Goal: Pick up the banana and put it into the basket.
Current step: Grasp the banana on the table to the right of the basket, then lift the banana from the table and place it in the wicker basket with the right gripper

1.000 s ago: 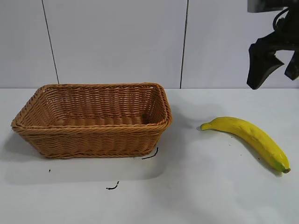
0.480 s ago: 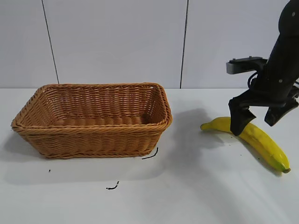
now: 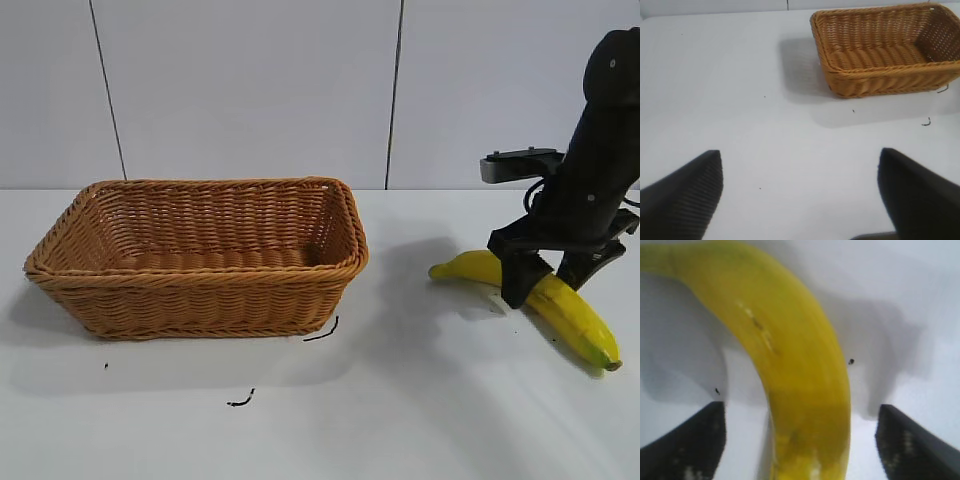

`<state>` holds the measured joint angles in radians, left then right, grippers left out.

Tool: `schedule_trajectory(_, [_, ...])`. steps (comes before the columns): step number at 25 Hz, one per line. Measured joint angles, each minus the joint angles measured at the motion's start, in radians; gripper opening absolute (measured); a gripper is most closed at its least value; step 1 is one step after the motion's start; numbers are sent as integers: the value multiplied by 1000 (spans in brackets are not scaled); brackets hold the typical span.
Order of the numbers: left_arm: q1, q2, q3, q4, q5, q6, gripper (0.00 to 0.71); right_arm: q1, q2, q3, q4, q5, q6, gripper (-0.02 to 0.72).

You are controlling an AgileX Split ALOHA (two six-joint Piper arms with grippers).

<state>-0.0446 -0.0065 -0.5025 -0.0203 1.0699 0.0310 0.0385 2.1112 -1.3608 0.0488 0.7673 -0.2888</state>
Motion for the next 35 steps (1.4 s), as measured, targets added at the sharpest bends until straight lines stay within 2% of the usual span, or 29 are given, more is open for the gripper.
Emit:
schedule_trajectory(6, [0,0,0,0,0,0,635,0,-80,-72,-35,99,1,290])
schedule_trajectory(8, [0,0,0,0,0,0,635,0,-100,-135,-35,160,2,290])
schedule_trajectory(10, [0,0,0,0,0,0,635,4,-109,-246,-29,256,3,290])
schedule_trajectory(13, [0,0,0,0,0,0,635,35,-111,-350,-49,320,4,290])
schedule_trajectory(20, [0,0,0,0,0,0,635,193,-111,-513,-73,343,-11,290])
schedule_trajectory(23, [0,0,0,0,0,0,635,278,-111,-548,-84,318,-48,290])
schedule_trajectory(31, [0,0,0,0,0,0,635,514,-86,-560,-95,94,-239,290])
schedule_trajectory(35, [0,0,0,0,0,0,635,605,-20,-561,-125,-14,-281,290])
